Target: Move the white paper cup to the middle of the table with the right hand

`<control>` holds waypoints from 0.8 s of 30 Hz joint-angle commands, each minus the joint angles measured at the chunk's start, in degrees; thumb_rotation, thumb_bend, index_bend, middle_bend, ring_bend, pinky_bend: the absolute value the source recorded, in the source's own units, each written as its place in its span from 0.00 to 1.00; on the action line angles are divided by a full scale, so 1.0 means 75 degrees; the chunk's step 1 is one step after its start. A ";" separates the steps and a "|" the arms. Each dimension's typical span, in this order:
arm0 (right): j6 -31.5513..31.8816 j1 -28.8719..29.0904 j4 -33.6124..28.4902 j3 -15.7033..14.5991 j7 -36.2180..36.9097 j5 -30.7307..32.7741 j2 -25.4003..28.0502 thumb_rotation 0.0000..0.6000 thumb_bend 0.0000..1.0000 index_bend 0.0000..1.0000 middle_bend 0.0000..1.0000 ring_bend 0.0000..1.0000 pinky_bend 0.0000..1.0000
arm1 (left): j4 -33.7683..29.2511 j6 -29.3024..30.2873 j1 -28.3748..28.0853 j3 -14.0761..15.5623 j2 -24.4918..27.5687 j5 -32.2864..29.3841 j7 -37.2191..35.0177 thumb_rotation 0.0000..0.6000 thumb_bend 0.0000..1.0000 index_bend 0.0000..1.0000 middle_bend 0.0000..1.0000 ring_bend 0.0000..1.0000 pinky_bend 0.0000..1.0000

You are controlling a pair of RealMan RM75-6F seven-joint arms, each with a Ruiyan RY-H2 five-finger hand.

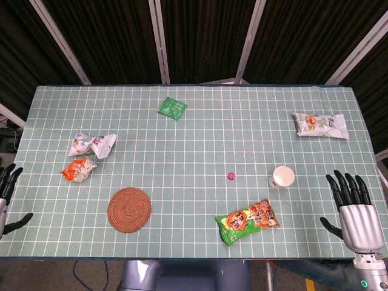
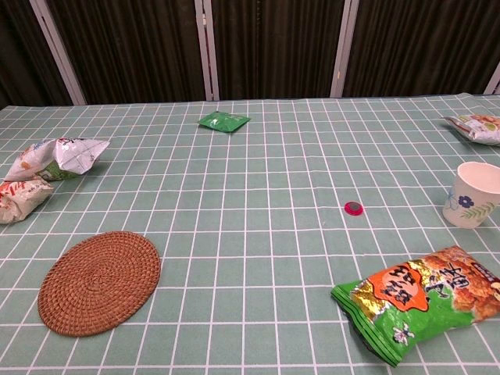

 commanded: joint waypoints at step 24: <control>-0.3731 0.2498 0.2564 -0.0145 -0.4432 -0.1527 -0.1181 1.00 0.00 0.00 0.00 0.00 0.00 | 0.0142 -0.0753 -0.0316 -0.0097 -0.0074 -0.0604 -0.0191 1.00 0.00 0.00 0.00 0.00 0.00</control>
